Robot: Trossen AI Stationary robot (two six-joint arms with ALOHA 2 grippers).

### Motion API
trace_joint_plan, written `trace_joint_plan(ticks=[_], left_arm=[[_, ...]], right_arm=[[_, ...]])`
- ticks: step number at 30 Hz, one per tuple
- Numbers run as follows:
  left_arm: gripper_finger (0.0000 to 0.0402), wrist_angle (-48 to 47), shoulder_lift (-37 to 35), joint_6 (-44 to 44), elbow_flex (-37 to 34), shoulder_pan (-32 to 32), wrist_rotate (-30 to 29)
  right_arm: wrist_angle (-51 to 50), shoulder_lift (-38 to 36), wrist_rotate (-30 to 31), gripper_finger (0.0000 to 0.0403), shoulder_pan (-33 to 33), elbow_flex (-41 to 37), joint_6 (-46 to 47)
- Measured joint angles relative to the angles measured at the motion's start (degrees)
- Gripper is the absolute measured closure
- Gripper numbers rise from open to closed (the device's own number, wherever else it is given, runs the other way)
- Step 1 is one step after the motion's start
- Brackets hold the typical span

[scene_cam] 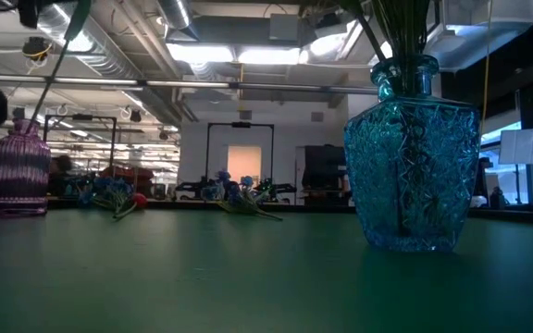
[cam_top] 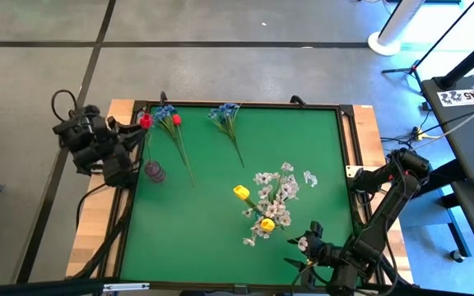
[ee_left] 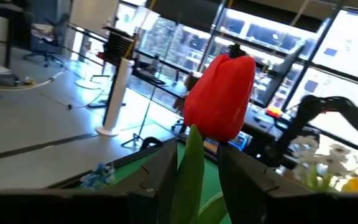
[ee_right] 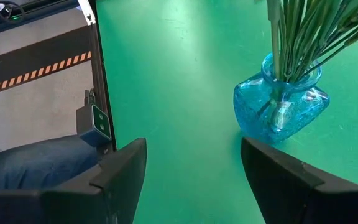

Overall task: Sort flowers into vase by color
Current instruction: Put the bottom red flower into the purple vase, then put the left blue flower into the purple vase

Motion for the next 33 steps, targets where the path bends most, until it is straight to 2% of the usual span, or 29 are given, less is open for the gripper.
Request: trace_joint_plan(ticks=[7, 19, 24, 29, 33], left_arm=[[0.0291, -0.15, 5.02, 0.06, 3.17, -1.96, 0.04], [0.0291, -10.3, 5.05, -0.11, 0.28, -3.27, 0.04], [0.0291, -10.2, 3.5, -2.78, -1.05, -7.99, 0.04], [0.0291, -10.3, 1.17, -7.22, -5.01, -14.72, 0.08], [0.0291, -10.34, -0.93, -9.55, -8.42, -17.56, 0.07]], right_arm=[[0.02, 0.11, -0.39, 0.0141, 0.01, 0.0, 0.0], [0.35, 1.9, -2.6, 0.0141, 0.05, 0.0, 0.18], [0.42, 2.75, -3.93, 0.0141, 0.03, 0.0, 0.31], [0.19, 2.82, -4.06, 0.0141, -0.02, 0.0, 0.35], [-0.05, 2.82, -4.14, 0.0141, -0.02, 0.0, 0.35]])
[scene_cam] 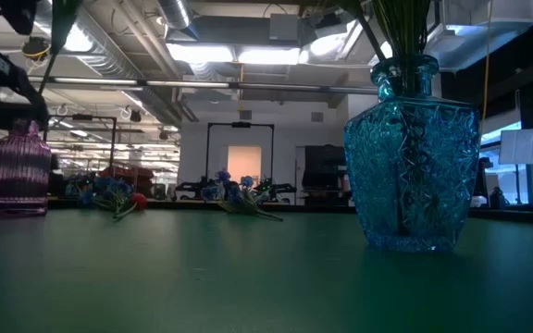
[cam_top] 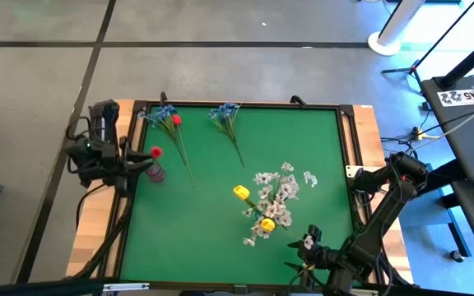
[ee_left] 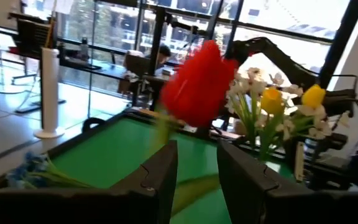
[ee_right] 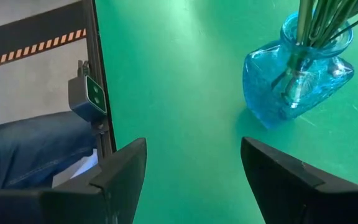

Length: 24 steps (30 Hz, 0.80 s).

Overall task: Sort flowers into vase by color
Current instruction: Put the left blue flower into the purple vase

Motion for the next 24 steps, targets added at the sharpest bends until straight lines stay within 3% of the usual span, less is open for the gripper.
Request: trace_joint_plan(ticks=[12, 14, 21, 24], left_arm=[[0.0292, 0.72, -1.34, 0.18, -0.47, -3.95, 3.52], [0.0292, 0.73, -1.34, -0.73, -0.47, -4.94, 10.18], [0.0292, 0.13, -1.02, -0.95, -0.47, -4.33, 43.98], [0.0293, 0.15, 1.15, -1.89, -0.47, -2.22, 50.41]], right_arm=[[0.0, 0.0, -0.31, 0.0141, 0.0, 0.0, 0.01], [-0.01, -0.02, -0.31, 0.0141, 0.0, 0.0, 0.02], [-0.01, -0.02, -0.1, 0.0141, 0.0, -0.02, 0.06], [0.02, -0.02, 0.66, 0.0141, -0.29, -0.02, 0.05]])
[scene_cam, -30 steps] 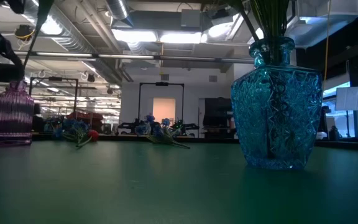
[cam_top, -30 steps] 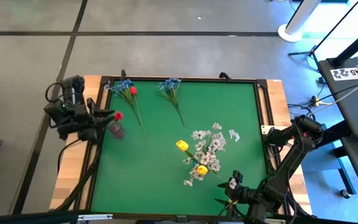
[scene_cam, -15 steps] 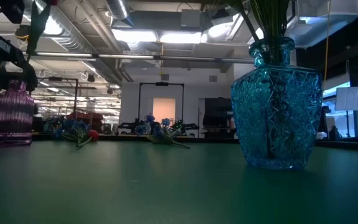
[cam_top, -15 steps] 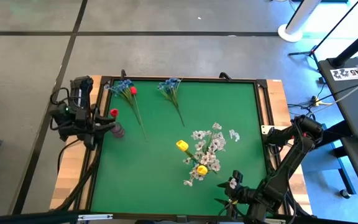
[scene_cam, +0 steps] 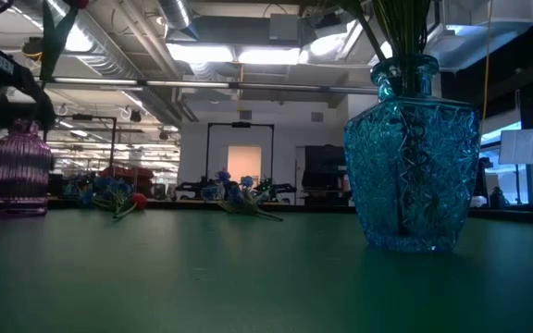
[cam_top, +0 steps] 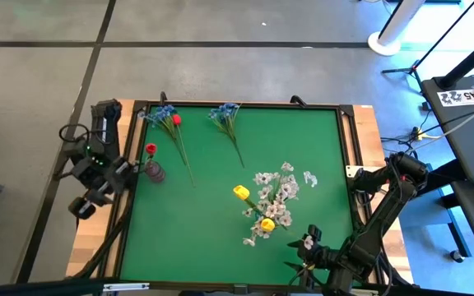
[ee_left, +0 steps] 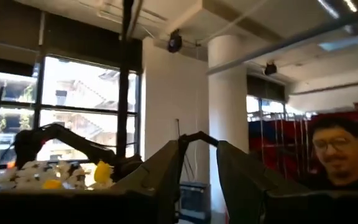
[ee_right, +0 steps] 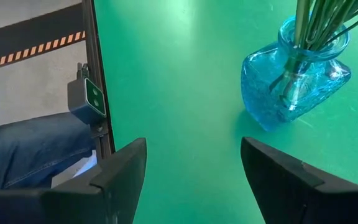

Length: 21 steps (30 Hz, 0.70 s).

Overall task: Sort flowers into vase by color
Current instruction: Put the left blue flower into the purple vase

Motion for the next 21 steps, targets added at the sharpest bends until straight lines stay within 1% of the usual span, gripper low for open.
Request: trace_joint_plan(ticks=[3, 7, 10, 13, 14, 15, 17, 19, 21], left_arm=[[0.0301, 0.28, 4.22, -1.55, 0.5, 3.85, 3.74], [0.0316, -0.5, 12.53, -1.88, 5.15, 11.32, 8.04], [0.0327, -6.75, 17.5, -2.18, 12.09, 18.04, 8.9], [0.0346, -14.69, 20.38, -4.84, 21.07, 26.04, 8.65], [0.0355, -16.74, 20.91, -5.8, 24.19, 28.91, 7.65], [0.0364, -18.81, 21.31, -6.84, 27.2, 31.64, 5.67], [0.0385, -22.78, 21.72, -9.54, 32.28, 36.98, -0.8], [0.0397, -26.39, 22.01, -12.6, 35.46, 42.23, -11.27], [0.0398, -29.67, 22.01, -15.35, 36.75, 47.36, -21.9]], right_arm=[[0.86, -0.02, -0.31, 0.0141, -1.1, 0.0, 0.0], [1.27, -0.07, -2.0, 0.0141, -3.91, 0.63, -1.03], [1.49, -0.07, -3.99, 0.0141, -6.58, 1.98, -3.93], [3.71, -0.09, -6.23, 0.0141, -8.54, 2.89, -9.1], [5.17, -0.09, -7.19, 0.0141, -8.97, 2.93, -10.77], [6.7, -0.09, -8.48, 0.0141, -9.29, 2.93, -12.43], [9.56, -0.09, -11.02, 0.0141, -9.48, 2.93, -15.22], [11.61, -0.09, -12.42, 0.0141, -9.24, 2.93, -16.98], [12.45, -0.09, -11.99, 0.0141, -8.38, 2.93, -17.59]])
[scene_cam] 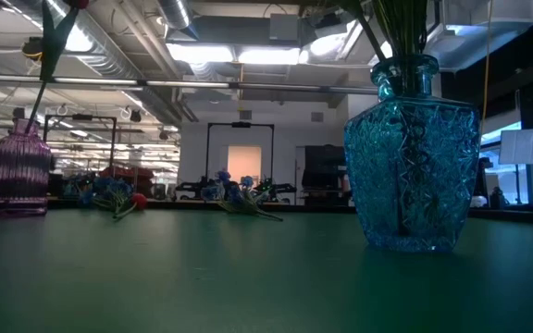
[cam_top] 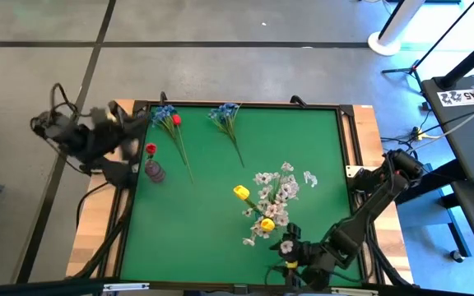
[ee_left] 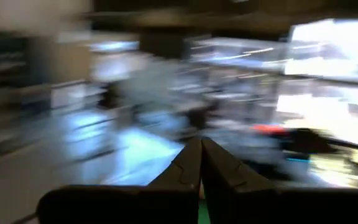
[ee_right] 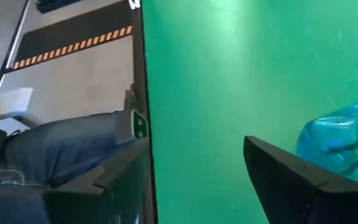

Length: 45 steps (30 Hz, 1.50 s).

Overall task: Sort flowers into vase by color
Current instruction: Put the left blue flower into the purple vase

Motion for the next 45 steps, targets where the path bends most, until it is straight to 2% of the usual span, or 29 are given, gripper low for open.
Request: trace_joint_plan(ticks=[1, 3, 6, 9, 16, 22, 25, 27, 29, 38, 45], left_arm=[[0.0398, -2.42, 0.0, -1.51, 0.06, 2.34, -4.14], [0.0399, -8.19, -0.35, -7.27, 0.01, 7.17, -8.12], [0.04, -17.2, -1.19, -19.45, -0.03, 14.96, -8.56], [0.04, -25.1, -1.53, -27.7, -0.03, 23.51, -5.96], [0.04, -44.39, 1.84, -44.63, -0.07, 47.27, 10.68], [0.04, -46.88, 11.15, -44.84, -0.08, 68.34, 29.67], [0.039, -47.09, 17.11, -42.82, -0.25, 75.15, 37.84], [0.0372, -47.15, 20.81, -41.75, -1.04, 77.5, 42.41], [0.0349, -47.22, 24.11, -41.75, -2.36, 78.69, 44.44], [0.0246, -44.77, 34.87, -50.97, -8.34, 79.41, 43.49], [0.0229, -42.08, 44.48, -57.05, -10.12, 81.28, 41.56]], right_arm=[[0.24, 0.0, 0.67, 0.0141, 0.47, 0.0, -0.35], [0.9, 0.0, 1.89, 0.0141, 1.62, 0.0, -0.8], [2.9, 0.0, 2.76, 0.0141, 2.89, 0.0, -0.93], [5.38, 0.0, 3.17, 0.0141, 3.74, 0.0, -0.94], [5.94, 0.0, 3.24, 0.0141, 3.82, 0.0, -0.95], [5.81, 0.0, 3.26, 0.0141, 3.82, 0.0, -0.95], [5.49, 0.0, 3.28, 0.0141, 3.82, 0.0, -0.95], [5.7, 0.55, 3.34, 0.0141, 3.82, 0.02, -0.93], [5.39, 1.53, 3.12, 0.0141, 3.82, 0.02, -1.06], [4.76, 7.19, -5.88, 0.0141, 3.82, 0.0, -2.8], [1.31, 8.48, -9.26, 0.0141, 3.88, 0.0, -3.89]])
